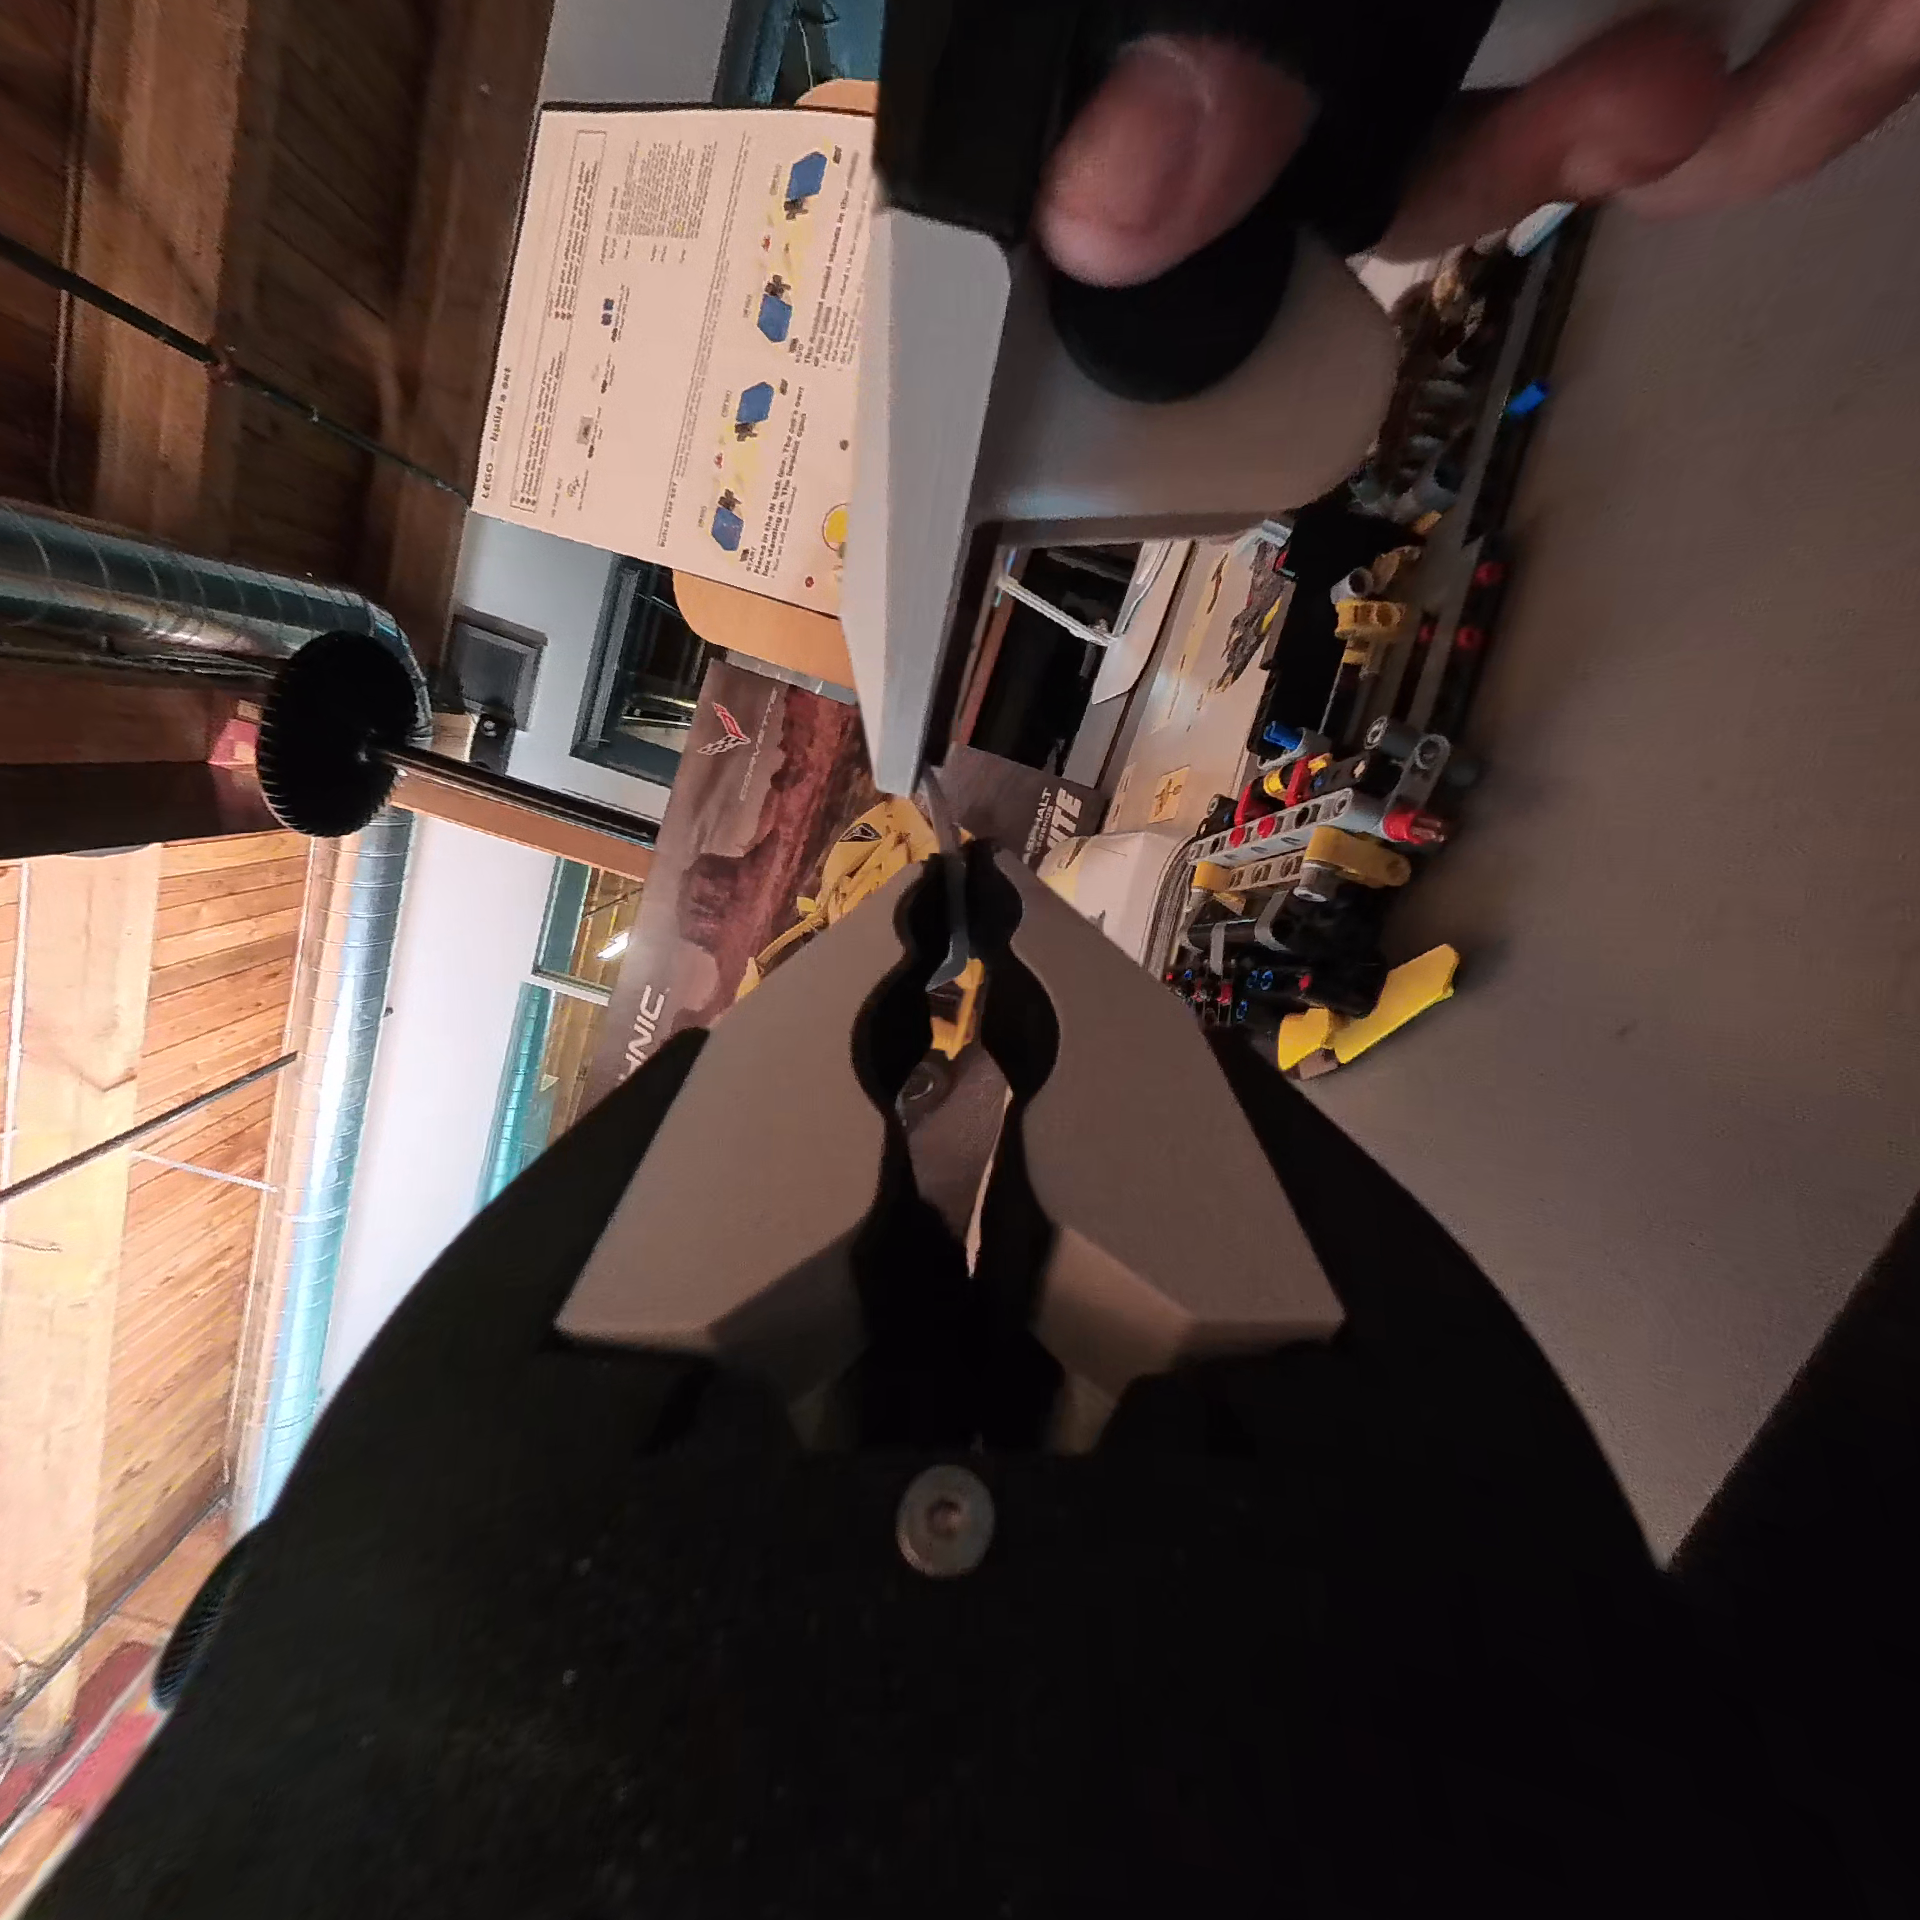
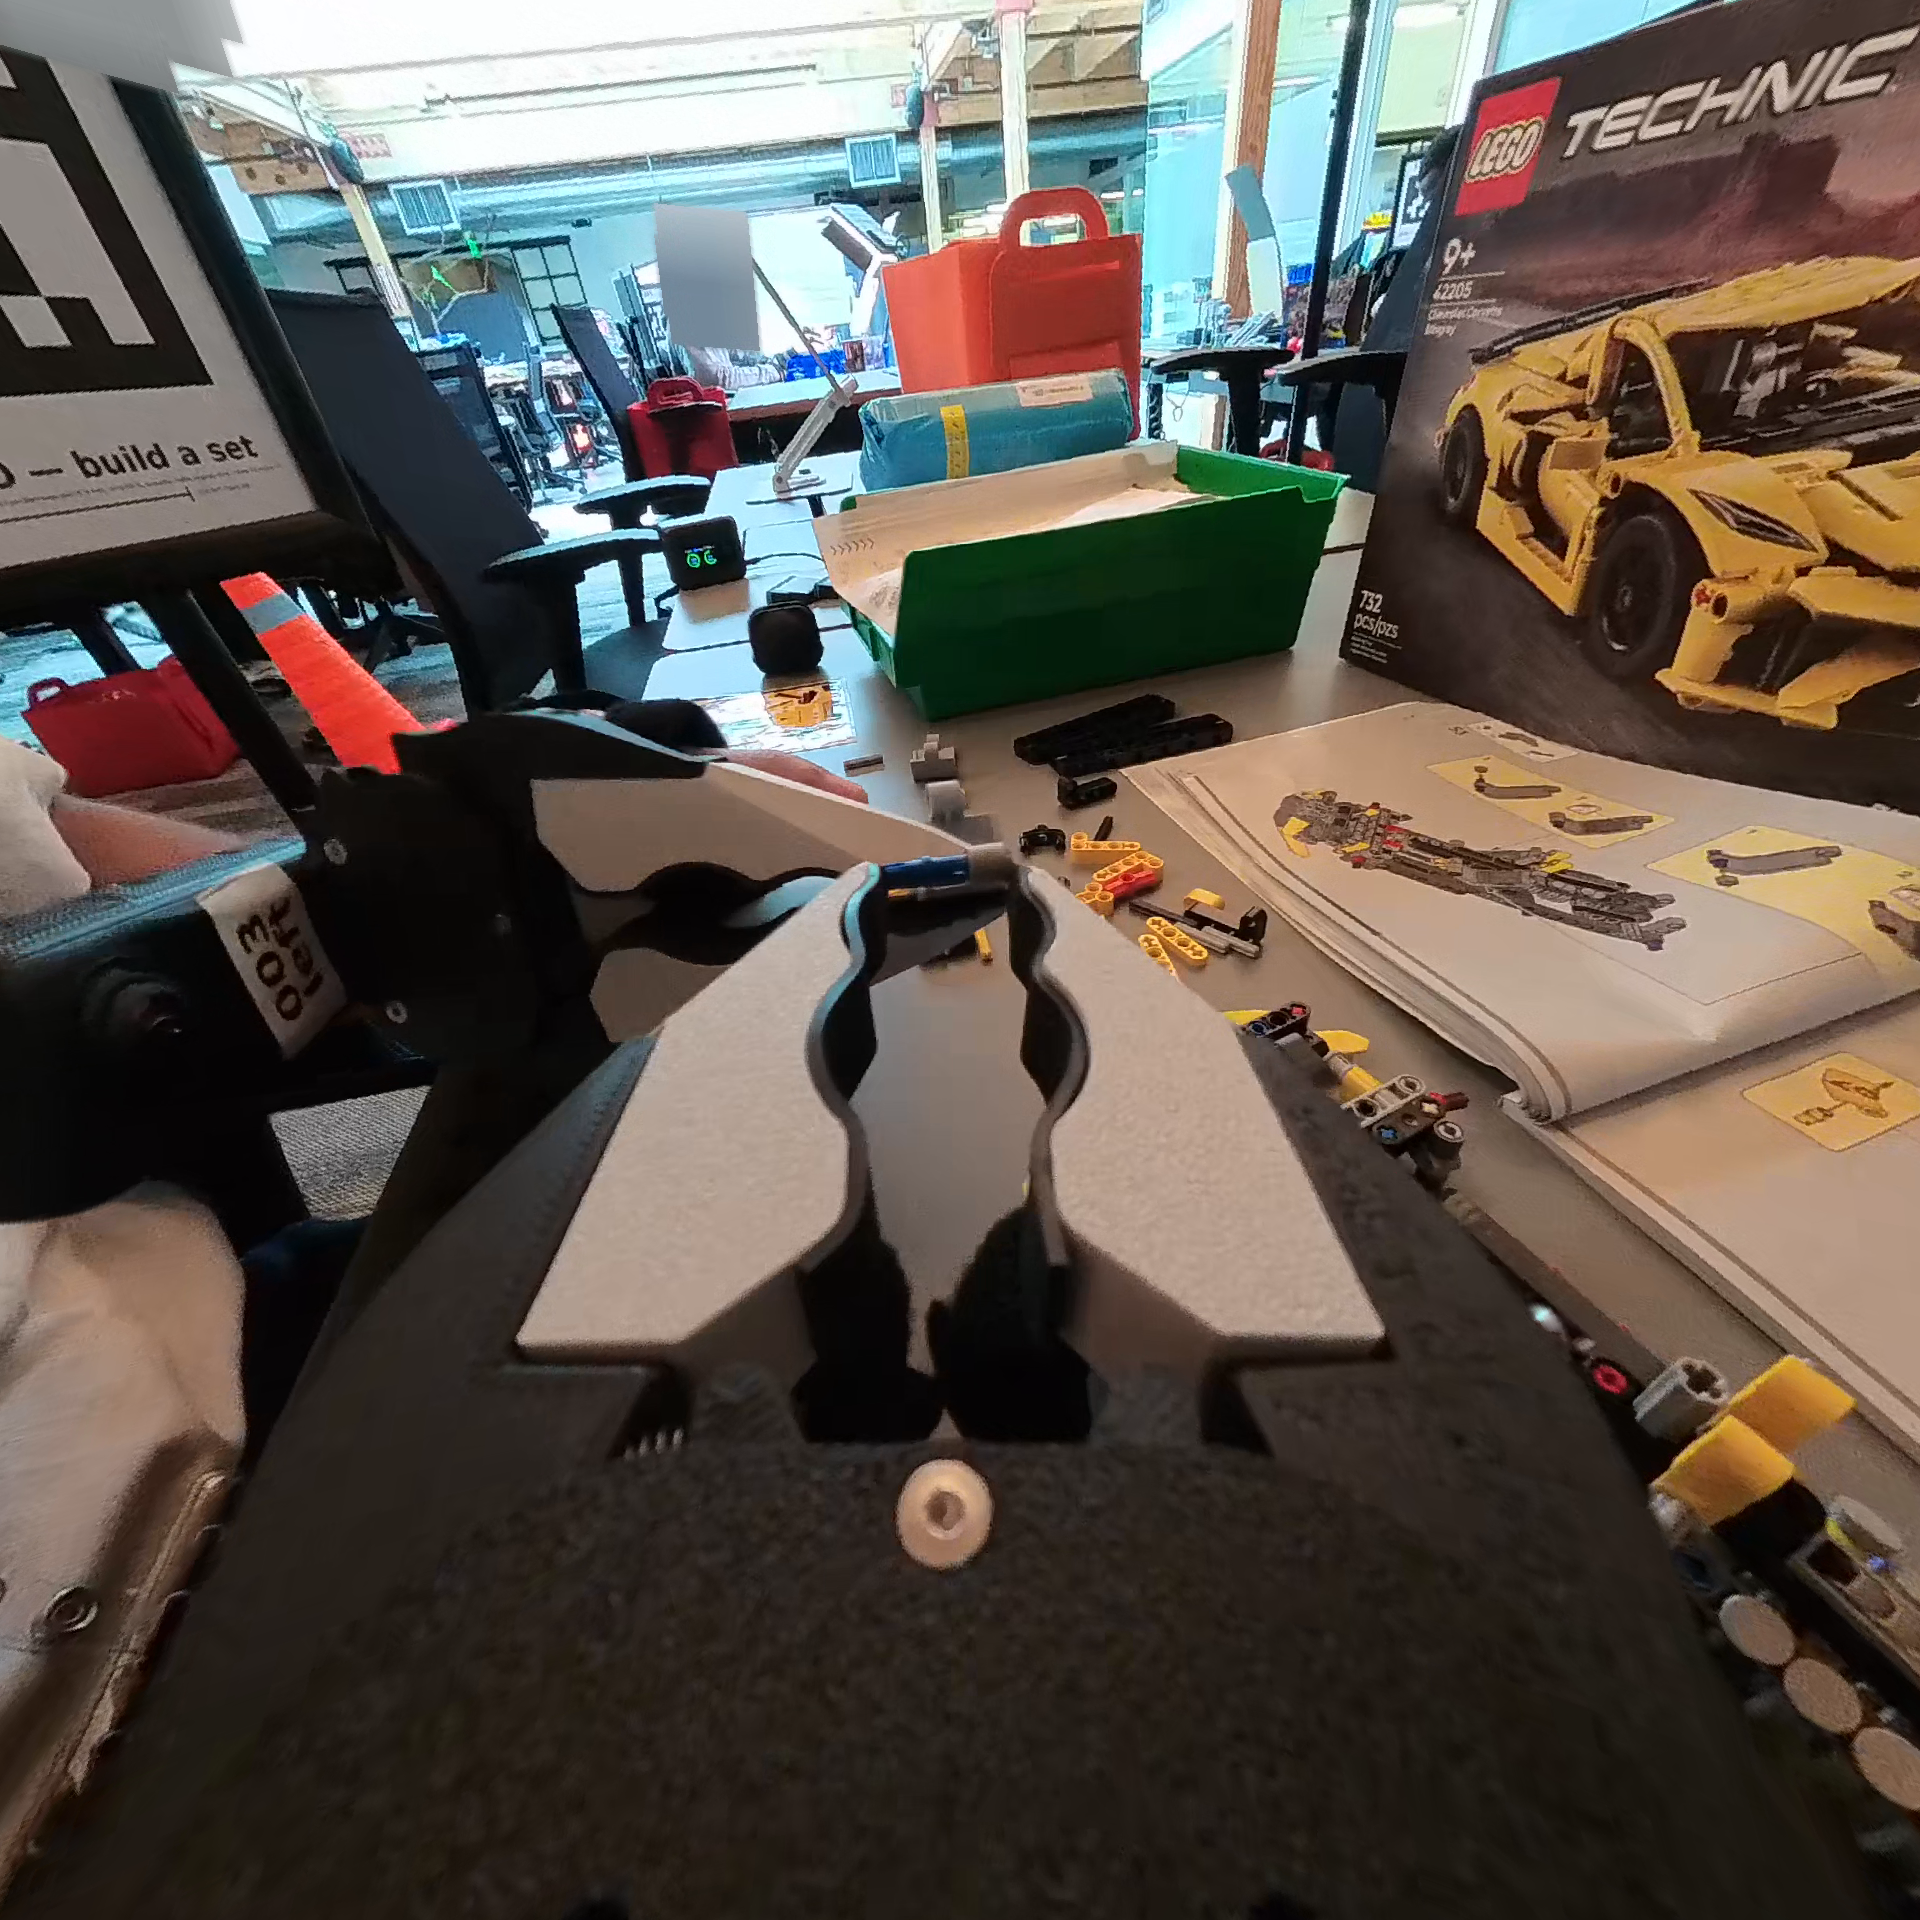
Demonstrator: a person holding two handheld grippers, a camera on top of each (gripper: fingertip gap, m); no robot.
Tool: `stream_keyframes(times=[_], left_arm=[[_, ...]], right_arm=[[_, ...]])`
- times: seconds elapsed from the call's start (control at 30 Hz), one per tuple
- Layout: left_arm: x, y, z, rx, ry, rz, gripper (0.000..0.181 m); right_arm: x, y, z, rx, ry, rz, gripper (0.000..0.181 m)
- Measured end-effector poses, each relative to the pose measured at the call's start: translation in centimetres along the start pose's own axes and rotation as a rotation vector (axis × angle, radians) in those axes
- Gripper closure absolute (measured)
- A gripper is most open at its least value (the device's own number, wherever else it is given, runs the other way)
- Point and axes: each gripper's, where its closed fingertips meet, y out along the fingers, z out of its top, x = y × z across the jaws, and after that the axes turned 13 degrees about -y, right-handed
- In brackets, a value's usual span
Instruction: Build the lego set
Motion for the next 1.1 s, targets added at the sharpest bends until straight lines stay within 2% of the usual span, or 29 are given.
stream_keyframes(times=[0.3, 0.33, 0.43, 0.63, 0.77, 0.83, 0.93, 1.0, 1.1], left_arm=[[0.0, -0.1, 0.1, 0.009, 0.063, 0.02, 0.18], [-0.1, -0.2, 0.2, 0.018, 0.073, 0.027, 0.181], [-0.2, -0.4, 0.5, 0.038, 0.102, 0.052, 0.181], [-0.2, -0.4, 0.6, 0.04, 0.092, 0.049, 0.181], [-0.2, -0.3, 0.6, 0.038, 0.077, 0.042, 0.18], [0.0, -0.2, 0.3, 0.037, 0.059, 0.02, 0.181], [0.1, -0.1, 0.4, 0.057, 0.048, -0.001, 0.181], [0.6, -0.2, 0.4, 0.088, 0.088, -0.031, 0.181], [0.6, -0.7, 1.0, 0.157, 0.155, -0.011, 0.18]], right_arm=[[-0.1, -0.1, 0.0, -0.026, -0.067, -0.013, 0.16], [0.1, -0.2, -0.2, -0.038, -0.055, -0.024, 0.167], [-0.1, -0.2, 0.2, -0.014, -0.071, -0.006, 0.167], [-0.1, -0.3, 0.2, -0.046, -0.098, -0.026, 0.168], [0.0, -0.2, 0.2, -0.046, -0.068, -0.026, 0.167], [0.1, -0.2, -0.1, -0.028, 0.025, 0.008, 0.167], [-0.1, -0.8, -0.2, -0.01, 0.028, 0.064, 0.165], [-0.2, -1.1, -0.5, -0.017, 0.025, 0.092, 0.145], [-0.7, -0.9, -1.2, -0.06, 0.004, 0.117, 0.136]])
